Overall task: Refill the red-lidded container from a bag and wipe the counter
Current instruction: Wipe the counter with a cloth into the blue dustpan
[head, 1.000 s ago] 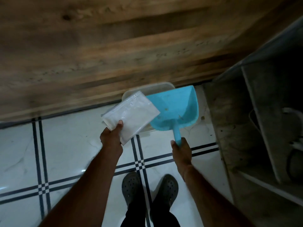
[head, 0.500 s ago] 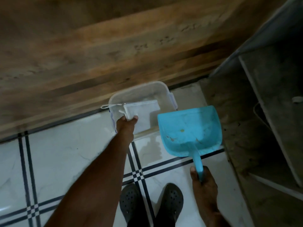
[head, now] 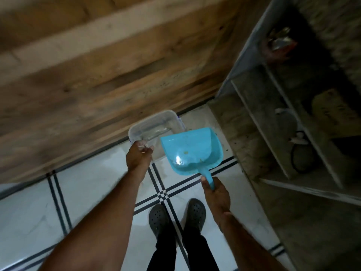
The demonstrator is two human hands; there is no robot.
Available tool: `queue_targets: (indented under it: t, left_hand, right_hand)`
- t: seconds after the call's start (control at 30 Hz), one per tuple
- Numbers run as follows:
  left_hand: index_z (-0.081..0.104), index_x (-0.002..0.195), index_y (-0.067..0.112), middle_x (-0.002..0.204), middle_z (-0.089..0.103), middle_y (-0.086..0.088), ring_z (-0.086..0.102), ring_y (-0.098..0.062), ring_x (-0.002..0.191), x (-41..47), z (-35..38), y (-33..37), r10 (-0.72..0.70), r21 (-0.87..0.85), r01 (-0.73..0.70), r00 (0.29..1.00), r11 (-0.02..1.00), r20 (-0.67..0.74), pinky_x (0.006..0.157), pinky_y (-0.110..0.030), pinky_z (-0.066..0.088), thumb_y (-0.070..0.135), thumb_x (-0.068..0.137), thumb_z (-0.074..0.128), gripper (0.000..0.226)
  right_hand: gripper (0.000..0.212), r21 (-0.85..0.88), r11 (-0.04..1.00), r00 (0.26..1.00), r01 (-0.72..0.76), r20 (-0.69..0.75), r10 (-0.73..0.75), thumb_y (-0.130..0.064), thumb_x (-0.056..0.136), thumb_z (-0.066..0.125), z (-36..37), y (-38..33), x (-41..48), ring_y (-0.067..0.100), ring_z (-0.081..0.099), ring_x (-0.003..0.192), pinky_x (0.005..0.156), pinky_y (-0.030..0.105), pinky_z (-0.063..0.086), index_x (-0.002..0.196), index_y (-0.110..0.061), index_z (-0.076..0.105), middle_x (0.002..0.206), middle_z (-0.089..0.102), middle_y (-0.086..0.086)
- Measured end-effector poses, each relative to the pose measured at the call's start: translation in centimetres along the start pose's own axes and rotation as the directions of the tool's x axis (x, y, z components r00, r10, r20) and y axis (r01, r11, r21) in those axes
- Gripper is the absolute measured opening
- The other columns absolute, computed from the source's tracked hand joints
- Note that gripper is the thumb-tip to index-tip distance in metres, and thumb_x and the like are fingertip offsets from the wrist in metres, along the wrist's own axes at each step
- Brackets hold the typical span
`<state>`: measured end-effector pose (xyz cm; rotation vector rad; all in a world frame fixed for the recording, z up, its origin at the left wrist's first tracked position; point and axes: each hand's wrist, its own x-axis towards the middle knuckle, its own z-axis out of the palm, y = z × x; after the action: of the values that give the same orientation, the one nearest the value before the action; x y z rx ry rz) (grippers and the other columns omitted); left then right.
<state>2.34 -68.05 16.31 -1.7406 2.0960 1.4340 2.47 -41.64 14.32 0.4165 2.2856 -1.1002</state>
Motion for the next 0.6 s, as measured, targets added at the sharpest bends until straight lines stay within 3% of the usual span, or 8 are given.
queue_targets:
  t: [0.1,0.2,0.4,0.5,0.6]
  left_hand:
    - [0.064,0.121,0.009,0.112,0.067,-0.002,0.061,-0.019,0.095,-7.5,-4.6,4.4,0.065,0.053,-0.066,0.998,0.996,0.021,0.074,-0.021,0.042,0.019,0.095,0.07,0.029]
    - [0.064,0.127,0.007,0.125,0.069,-0.008,0.065,-0.022,0.108,-14.2,-8.1,8.1,0.172,0.034,-0.175,0.983,0.984,0.069,0.087,-0.024,0.042,0.023,0.095,0.07,0.036]
    - [0.061,0.131,0.009,0.126,0.069,-0.008,0.067,-0.022,0.108,-23.8,-11.4,10.2,0.279,0.004,-0.294,0.912,0.956,0.302,0.095,-0.03,0.049,0.029,0.092,0.073,0.046]
    - [0.059,0.132,0.018,0.12,0.07,-0.005,0.068,-0.024,0.109,-27.7,-11.4,11.9,0.361,0.022,-0.397,0.855,0.918,0.373,0.096,-0.039,0.053,0.04,0.089,0.073,0.05]
    - [0.058,0.133,0.02,0.118,0.067,-0.004,0.065,-0.022,0.104,-31.6,-10.2,15.0,0.489,0.021,-0.555,0.751,0.832,0.443,0.084,-0.034,0.05,0.04,0.092,0.071,0.048]
  right_hand:
    - [0.037,0.052,0.999,1.0,-0.013,0.021,0.012,-0.058,0.09,0.064,-4.5,-3.6,-5.6,0.016,0.062,0.073,0.069,0.036,0.054,0.088,-0.022,0.066,0.073,0.064,-0.004]
    - [0.03,0.148,0.988,0.999,-0.033,0.015,0.031,-0.052,0.092,0.065,-9.6,-6.8,-11.7,0.014,0.058,0.073,0.064,0.027,0.048,0.092,-0.022,0.066,0.075,0.062,-0.005]
    - [0.031,0.269,0.962,0.995,-0.044,-0.079,0.068,-0.061,0.091,0.061,-16.5,-8.1,-21.8,0.016,0.06,0.078,0.08,0.043,0.056,0.088,-0.03,0.059,0.083,0.064,-0.003]
    - [0.036,0.315,0.947,0.977,-0.057,-0.176,0.117,-0.065,0.091,0.057,-19.3,-7.9,-26.7,0.013,0.06,0.082,0.078,0.038,0.054,0.09,-0.03,0.057,0.089,0.063,-0.004]
    - [0.037,0.406,0.913,0.959,0.028,-0.269,0.09,-0.072,0.09,0.052,-21.1,-6.5,-29.9,0.007,0.063,0.096,0.086,0.035,0.056,0.103,-0.038,0.061,0.101,0.067,-0.013]
